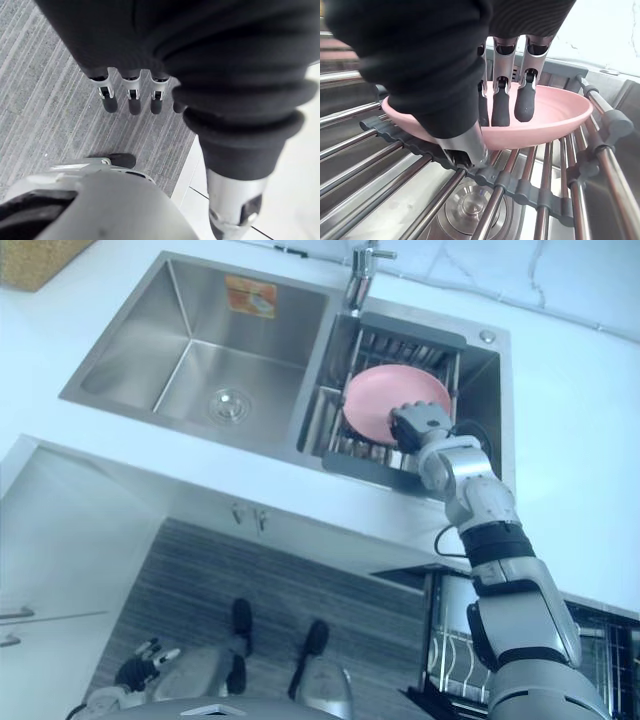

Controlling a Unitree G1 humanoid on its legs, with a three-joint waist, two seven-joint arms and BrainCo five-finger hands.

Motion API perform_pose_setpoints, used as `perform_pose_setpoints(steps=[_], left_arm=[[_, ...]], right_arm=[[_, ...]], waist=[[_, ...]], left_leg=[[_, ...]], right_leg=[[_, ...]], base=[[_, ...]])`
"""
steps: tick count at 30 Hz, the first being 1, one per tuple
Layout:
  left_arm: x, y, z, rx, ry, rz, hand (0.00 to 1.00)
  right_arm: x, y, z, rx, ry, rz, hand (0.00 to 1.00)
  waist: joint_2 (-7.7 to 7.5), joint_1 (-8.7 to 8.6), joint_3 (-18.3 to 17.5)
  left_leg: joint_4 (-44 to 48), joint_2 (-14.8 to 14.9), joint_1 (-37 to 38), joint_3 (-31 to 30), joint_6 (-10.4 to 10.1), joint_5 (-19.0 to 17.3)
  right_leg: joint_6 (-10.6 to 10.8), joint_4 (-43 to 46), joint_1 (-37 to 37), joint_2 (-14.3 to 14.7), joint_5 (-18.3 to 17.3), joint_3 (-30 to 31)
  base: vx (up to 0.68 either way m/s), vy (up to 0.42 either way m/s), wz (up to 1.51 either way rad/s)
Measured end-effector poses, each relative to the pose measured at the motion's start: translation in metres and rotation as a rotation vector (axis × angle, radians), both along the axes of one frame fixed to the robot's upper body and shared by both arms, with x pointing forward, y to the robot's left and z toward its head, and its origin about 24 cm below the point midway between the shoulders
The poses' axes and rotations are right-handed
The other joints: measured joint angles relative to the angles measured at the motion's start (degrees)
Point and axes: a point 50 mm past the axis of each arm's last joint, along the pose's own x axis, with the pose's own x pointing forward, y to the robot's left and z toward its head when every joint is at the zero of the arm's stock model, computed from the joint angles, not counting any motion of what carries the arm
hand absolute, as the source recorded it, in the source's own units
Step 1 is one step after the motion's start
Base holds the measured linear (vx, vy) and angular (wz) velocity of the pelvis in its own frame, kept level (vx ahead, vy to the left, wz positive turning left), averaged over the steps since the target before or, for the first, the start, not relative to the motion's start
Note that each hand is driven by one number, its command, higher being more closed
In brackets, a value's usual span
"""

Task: Walk over to the sink, pick up the cup, carry it to the dishwasher, place the cup inside the dishwasher, then close the dishwasher door

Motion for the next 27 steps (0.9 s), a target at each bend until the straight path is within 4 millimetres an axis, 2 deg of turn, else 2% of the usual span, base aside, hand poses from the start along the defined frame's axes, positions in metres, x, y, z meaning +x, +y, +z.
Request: perform_pose_setpoints(steps=[13,15,20,22,27], left_arm=[[0.003,0.001,0.002,0.019,-0.032,0.007,0.00],[0.003,0.001,0.002,0.027,-0.035,0.013,0.00],[0.003,0.000,0.003,0.030,-0.044,0.012,0.00],[0.003,0.000,0.003,0.031,-0.046,0.012,0.00],[0.004,-0.001,0.003,0.030,-0.052,0.013,0.00]], right_arm=[[-0.005,0.003,0.001,-0.002,-0.149,0.070,1.00],[-0.006,0.001,0.006,0.008,-0.196,0.072,1.00],[-0.019,-0.009,0.050,0.035,-0.458,0.085,1.00],[-0.022,-0.010,0.056,0.071,-0.507,0.084,1.00],[-0.023,-0.012,0.057,0.115,-0.526,0.087,1.00]], waist=[[0.01,-1.00,0.2],[0.05,-1.20,0.2],[0.25,-1.36,0.1],[0.31,-1.42,0.1],[0.59,-1.39,-0.1]], left_leg=[[0.0,0.0,0.0,-0.2,0.1,0.1],[0.0,0.0,0.0,-0.2,0.1,0.1],[0.0,0.0,0.1,-0.6,0.0,0.2],[0.0,0.0,0.3,-0.8,0.0,0.3],[0.0,0.1,1.0,-0.8,-0.1,0.3]], right_leg=[[0.0,0.1,0.0,0.0,0.0,-0.1],[0.0,0.1,0.0,0.0,0.1,-0.2],[0.0,0.2,0.3,0.1,0.1,-0.6],[-0.1,0.1,0.6,0.2,0.0,-0.8],[-0.1,0.1,1.4,0.3,0.0,-0.8]], base=[[0.00,-0.032,0.01],[0.00,0.000,0.00],[0.00,0.000,0.02],[0.00,0.000,0.05],[0.00,0.000,0.00]])
